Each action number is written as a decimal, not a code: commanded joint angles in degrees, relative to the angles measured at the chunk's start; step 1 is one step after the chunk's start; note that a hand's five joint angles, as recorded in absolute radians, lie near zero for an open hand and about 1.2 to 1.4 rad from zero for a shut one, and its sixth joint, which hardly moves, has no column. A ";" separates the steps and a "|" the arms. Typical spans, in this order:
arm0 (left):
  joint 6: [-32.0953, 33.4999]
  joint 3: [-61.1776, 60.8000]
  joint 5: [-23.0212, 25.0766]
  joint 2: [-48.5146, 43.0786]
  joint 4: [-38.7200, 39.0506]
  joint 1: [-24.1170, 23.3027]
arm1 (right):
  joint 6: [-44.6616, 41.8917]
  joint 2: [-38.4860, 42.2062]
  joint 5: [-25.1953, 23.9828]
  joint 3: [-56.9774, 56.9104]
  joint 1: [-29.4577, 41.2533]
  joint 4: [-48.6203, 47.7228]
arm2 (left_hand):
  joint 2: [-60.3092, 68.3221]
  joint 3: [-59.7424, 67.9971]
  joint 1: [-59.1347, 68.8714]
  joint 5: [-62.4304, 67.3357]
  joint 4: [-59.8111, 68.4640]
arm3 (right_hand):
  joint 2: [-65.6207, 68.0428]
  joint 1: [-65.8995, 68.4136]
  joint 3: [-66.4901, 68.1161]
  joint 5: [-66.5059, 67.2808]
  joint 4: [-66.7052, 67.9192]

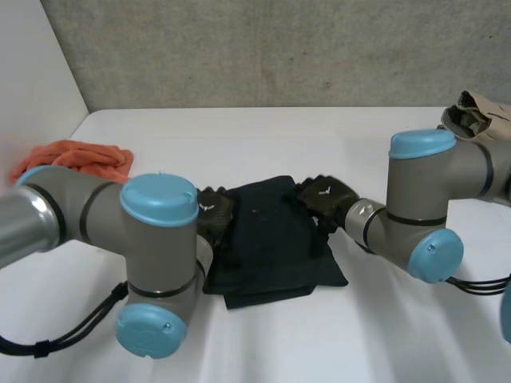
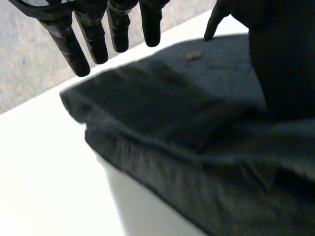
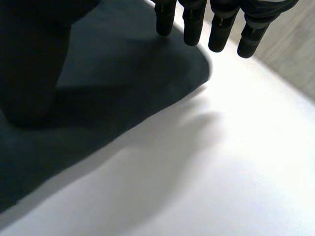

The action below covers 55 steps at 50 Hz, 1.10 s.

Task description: Fold the laundry.

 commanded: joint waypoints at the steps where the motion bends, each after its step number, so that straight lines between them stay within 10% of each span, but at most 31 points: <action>1: 0.42 2.49 8.41 7.51 -0.20 0.80 | -0.93 -12.01 2.20 9.16 0.20 -9.19 | 3.05 2.53 3.88 2.03 3.10 | -0.53 -0.79 -1.84 -2.73 -2.07; 19: 3.68 18.84 51.13 11.65 -14.08 7.21 | 1.19 -21.44 2.73 43.46 8.01 -36.11 | 7.60 7.08 8.43 6.58 7.65 | -0.53 -0.79 -1.84 -2.73 -2.07; 38: 3.68 18.40 49.56 10.86 -14.08 7.13 | 0.57 -6.85 4.57 32.14 9.34 -45.88 | 5.75 5.23 6.58 4.73 5.80 | 3.74 3.48 2.43 1.54 2.20; 48: 3.68 18.31 49.65 11.04 -13.82 7.13 | 0.83 -2.63 5.63 23.09 9.34 -44.91 | 5.75 5.23 6.58 4.73 5.80 | 69.42 69.16 68.11 67.22 67.89; 55: 3.68 17.96 49.56 11.21 -13.47 7.13 | 0.92 -1.93 5.45 20.53 8.98 -43.50 | 5.75 5.23 6.58 4.73 5.80 | 69.47 69.21 68.16 67.27 67.93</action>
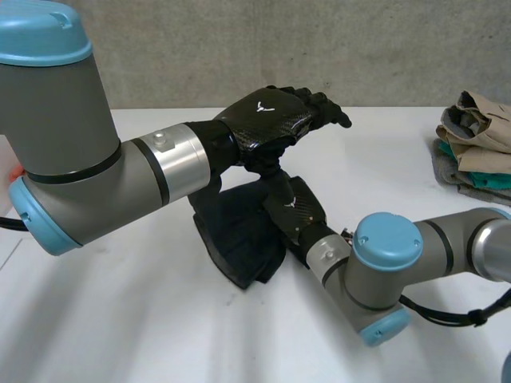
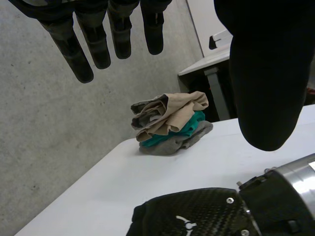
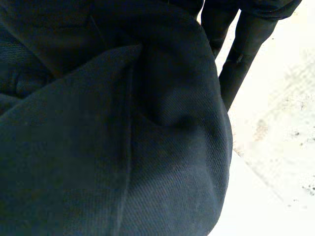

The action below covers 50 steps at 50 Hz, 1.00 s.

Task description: Fold the laundry.

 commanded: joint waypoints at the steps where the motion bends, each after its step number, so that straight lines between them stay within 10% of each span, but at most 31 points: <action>1: 0.01 -0.43 0.00 0.20 0.38 0.00 | 0.29 0.23 -0.28 -2.21 -0.40 1.32 | 1.73 2.08 1.89 1.69 1.67 | 14.91 24.97 15.00 19.45 12.19; 25: -3.59 0.98 -2.46 7.14 7.86 1.15 | 12.86 -11.28 -1.24 -23.03 -21.48 0.00 | 1.56 1.91 1.72 1.53 1.50 | 14.91 24.97 15.00 19.45 12.19; 37: -3.42 -0.95 -2.64 7.14 7.77 0.71 | 26.91 -6.29 -18.02 -32.43 -46.17 0.70 | 1.56 1.91 1.72 1.53 1.50 | 14.91 24.97 15.00 19.45 12.19; 50: -3.15 -3.59 -2.64 6.70 7.77 0.62 | 27.80 11.55 -31.39 -39.29 -56.12 0.79 | 1.73 2.08 1.89 1.69 1.67 | 14.91 24.97 15.00 19.45 12.19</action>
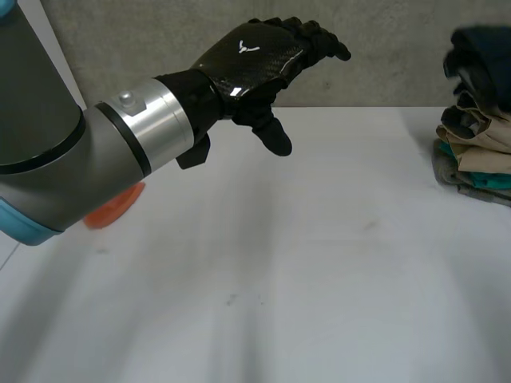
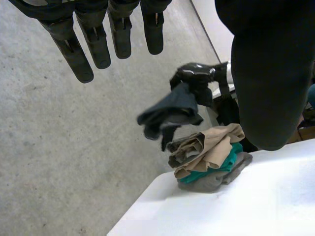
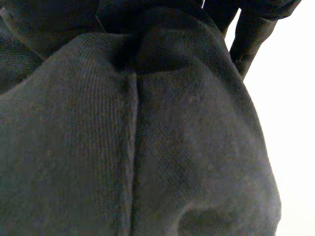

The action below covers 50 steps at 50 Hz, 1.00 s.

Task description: Fold the laundry.

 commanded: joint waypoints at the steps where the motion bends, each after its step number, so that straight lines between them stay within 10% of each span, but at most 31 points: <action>1: 0.15 -1.43 -0.08 -0.28 0.09 0.00 | -0.19 11.33 -7.46 -3.85 -2.51 -0.03 | 1.73 2.10 1.90 1.70 1.67 | 14.70 24.96 13.66 17.69 11.39; 18: 0.15 -3.01 -1.05 -0.81 -0.17 0.00 | -1.16 19.61 -0.70 -10.01 -1.80 3.40 | 2.07 2.43 2.24 2.04 2.01 | 13.60 23.85 12.55 16.59 10.28; 20: 0.24 -3.01 -1.05 -0.55 -0.17 0.00 | -1.42 17.16 0.62 -8.35 -1.80 4.45 | 2.07 2.43 2.24 2.04 2.01 | -34.51 -24.25 -35.55 -31.52 -37.82; 22: 0.15 -3.01 -1.14 -0.20 -0.17 0.00 | -1.94 15.39 0.89 -6.42 -1.80 4.63 | 2.07 2.43 2.24 2.04 2.01 | -55.30 -45.04 -56.34 -52.31 -58.61; 38: -0.02 -3.80 -1.05 1.38 -0.35 -0.17 | -7.30 -10.27 1.94 18.11 -6.01 8.49 | 1.90 2.27 2.07 1.87 1.84 | -55.30 -45.04 -56.34 -52.31 -58.61; 50: -0.46 -3.80 -1.05 7.18 0.09 0.09 | -28.83 -23.19 22.15 12.93 -11.03 22.92 | 1.56 1.93 1.73 1.53 1.50 | -55.30 -45.04 -56.34 -52.31 -58.61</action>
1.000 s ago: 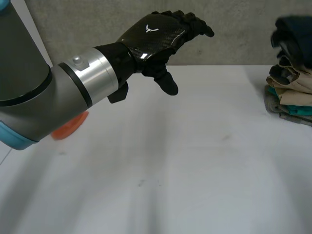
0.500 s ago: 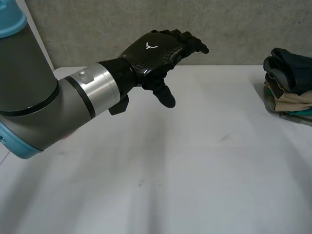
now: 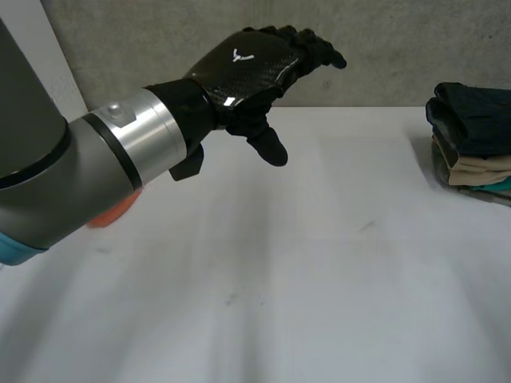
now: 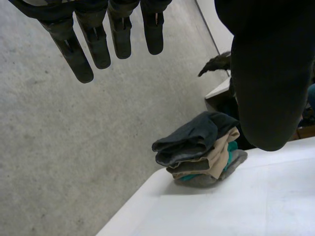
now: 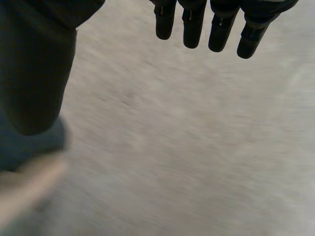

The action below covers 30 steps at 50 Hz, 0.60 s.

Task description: Fold the laundry.

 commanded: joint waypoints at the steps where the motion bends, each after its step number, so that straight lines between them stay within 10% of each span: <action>1: -0.23 0.63 -0.17 3.42 0.33 0.22 | -13.20 -5.78 11.34 -3.75 1.38 1.78 | 1.56 1.93 1.73 1.53 1.50 | -1.89 -2.93 -1.83 -2.77 -2.07; 9: -0.05 0.81 -8.06 8.08 0.33 1.79 | -6.63 -16.66 4.08 8.61 18.77 -11.48 | 1.56 1.93 1.73 1.53 1.50 | -1.89 -2.93 -1.83 -2.77 -2.07; 16: 3.89 -2.53 -21.96 9.75 0.06 14.08 | -6.36 -22.93 -9.12 26.02 29.24 -17.57 | -2.63 -2.26 -2.47 -2.67 -2.69 | -1.89 -2.93 -1.83 -2.77 -2.07; 30: 33.16 -6.85 -19.51 -14.84 8.94 34.22 | -17.43 -14.24 -2.28 38.62 41.65 -16.96 | -2.98 -2.61 -2.81 -3.01 -3.04 | -1.89 -2.93 -1.83 -2.77 -2.07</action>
